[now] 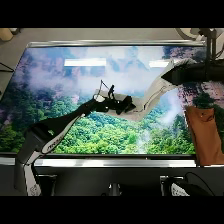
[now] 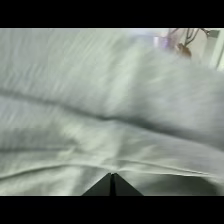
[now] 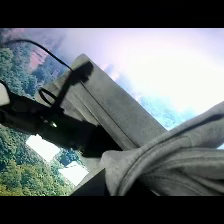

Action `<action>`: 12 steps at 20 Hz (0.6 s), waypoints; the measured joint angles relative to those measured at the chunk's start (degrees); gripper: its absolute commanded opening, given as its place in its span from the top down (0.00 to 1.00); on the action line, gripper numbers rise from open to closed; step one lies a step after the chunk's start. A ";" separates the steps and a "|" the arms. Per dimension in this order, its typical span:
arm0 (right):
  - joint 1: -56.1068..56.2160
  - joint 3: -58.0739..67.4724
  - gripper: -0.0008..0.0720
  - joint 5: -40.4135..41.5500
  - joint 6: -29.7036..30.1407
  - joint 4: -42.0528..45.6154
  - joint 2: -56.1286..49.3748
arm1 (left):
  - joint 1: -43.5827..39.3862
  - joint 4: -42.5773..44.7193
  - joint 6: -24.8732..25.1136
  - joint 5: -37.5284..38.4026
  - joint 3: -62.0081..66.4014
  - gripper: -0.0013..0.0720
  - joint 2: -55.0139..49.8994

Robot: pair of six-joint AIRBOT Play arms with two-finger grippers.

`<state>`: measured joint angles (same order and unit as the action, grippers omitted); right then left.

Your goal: Fold the shirts.

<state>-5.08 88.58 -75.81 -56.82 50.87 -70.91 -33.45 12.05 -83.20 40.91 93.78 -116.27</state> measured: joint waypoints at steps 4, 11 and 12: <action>9.16 0.00 0.96 6.80 0.90 -1.51 -7.30 | 11.26 14.05 1.09 3.50 0.02 0.95 11.34; 26.32 -0.02 0.06 23.65 5.53 -15.93 -26.86 | 30.45 31.15 -1.90 7.76 0.04 0.95 35.47; 26.77 -0.04 0.06 24.46 5.66 -16.48 -28.13 | 31.98 31.69 -1.90 8.07 0.04 0.95 37.73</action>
<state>21.69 88.53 -51.35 -51.16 34.39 -99.04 -1.48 43.75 -85.10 48.97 93.82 -78.54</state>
